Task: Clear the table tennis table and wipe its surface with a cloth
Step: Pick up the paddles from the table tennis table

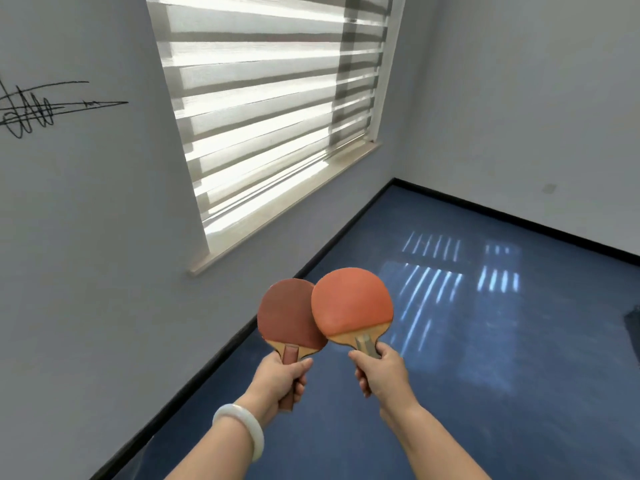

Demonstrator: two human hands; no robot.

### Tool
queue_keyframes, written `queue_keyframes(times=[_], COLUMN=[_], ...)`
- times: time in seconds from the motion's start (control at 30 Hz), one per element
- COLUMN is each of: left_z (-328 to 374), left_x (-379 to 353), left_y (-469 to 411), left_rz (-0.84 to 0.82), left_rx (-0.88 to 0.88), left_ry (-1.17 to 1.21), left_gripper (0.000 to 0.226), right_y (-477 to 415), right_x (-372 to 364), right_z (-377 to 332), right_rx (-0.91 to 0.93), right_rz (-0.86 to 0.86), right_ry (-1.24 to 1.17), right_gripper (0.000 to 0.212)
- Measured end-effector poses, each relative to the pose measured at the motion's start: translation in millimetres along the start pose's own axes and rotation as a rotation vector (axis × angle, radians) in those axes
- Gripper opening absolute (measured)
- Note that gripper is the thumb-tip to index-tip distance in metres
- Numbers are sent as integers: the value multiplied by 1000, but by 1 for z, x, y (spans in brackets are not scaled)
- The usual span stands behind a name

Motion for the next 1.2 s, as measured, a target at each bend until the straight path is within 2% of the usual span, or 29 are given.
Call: queue_keyframes(times=[0.27,0.57,0.87,1.2], left_z=[76,133,163,190], left_x=[-22,-22,29,95], left_y=[-140,-258,-351,-459], left_rz=[91,297,473,506], left_rx=[20,31,60,126], left_ry=[68,252,383,545], left_gripper=[25,22,28,25], right_y=[-177,-368,-474,-563], right_x=[-23,-71,-171,-274], right_z=[-55,-114,-153,-187], right_rx=[26,82,74,39], right_rz=[-120,-418,-625,-742], right_ry=[35,180,271,397], right_gripper=[15,6,9,8])
Point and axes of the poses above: each hand's wrist, its own y-axis away from the middle knuckle, its own x-axis out of the back of the hand, z = x × y, the point moved 10 cm from there along -y, towards the middle knuckle, and after that the axes turned 11 degrees about y, right-handed, at the moved point
